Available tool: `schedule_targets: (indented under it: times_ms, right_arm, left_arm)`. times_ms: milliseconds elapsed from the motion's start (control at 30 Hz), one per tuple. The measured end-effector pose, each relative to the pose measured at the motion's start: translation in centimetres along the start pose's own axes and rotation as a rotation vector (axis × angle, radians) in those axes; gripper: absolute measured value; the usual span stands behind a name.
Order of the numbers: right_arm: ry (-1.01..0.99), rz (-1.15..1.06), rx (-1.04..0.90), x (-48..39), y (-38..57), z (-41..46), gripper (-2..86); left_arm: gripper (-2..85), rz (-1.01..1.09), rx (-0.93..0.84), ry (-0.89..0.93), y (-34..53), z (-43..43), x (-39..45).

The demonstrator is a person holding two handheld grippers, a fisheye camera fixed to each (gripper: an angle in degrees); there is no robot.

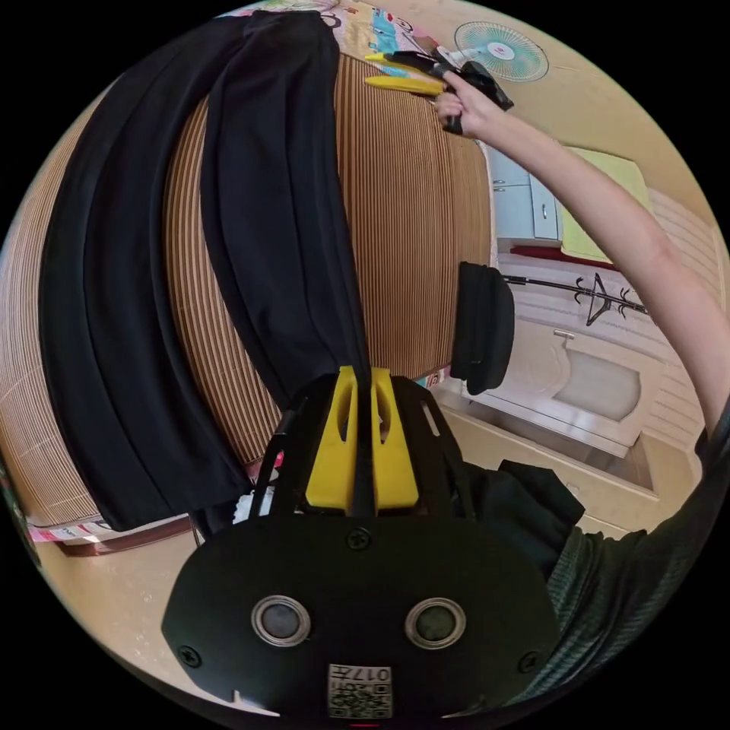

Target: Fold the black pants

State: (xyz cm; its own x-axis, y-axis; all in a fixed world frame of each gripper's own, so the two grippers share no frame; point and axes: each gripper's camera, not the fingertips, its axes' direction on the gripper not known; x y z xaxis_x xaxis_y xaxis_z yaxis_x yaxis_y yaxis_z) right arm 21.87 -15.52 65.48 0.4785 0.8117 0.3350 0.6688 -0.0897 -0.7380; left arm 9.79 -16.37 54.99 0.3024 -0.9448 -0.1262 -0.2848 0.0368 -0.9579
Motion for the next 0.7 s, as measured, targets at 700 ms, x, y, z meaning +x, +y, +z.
schedule_targets:
  times_ms: [700]
  right_arm:
    - [0.709,-0.641,0.173,-34.4,4.0,29.9,3.2]
  left_arm:
    - [-0.1,-0.112,0.296,0.371,13.9,-16.8,-13.2]
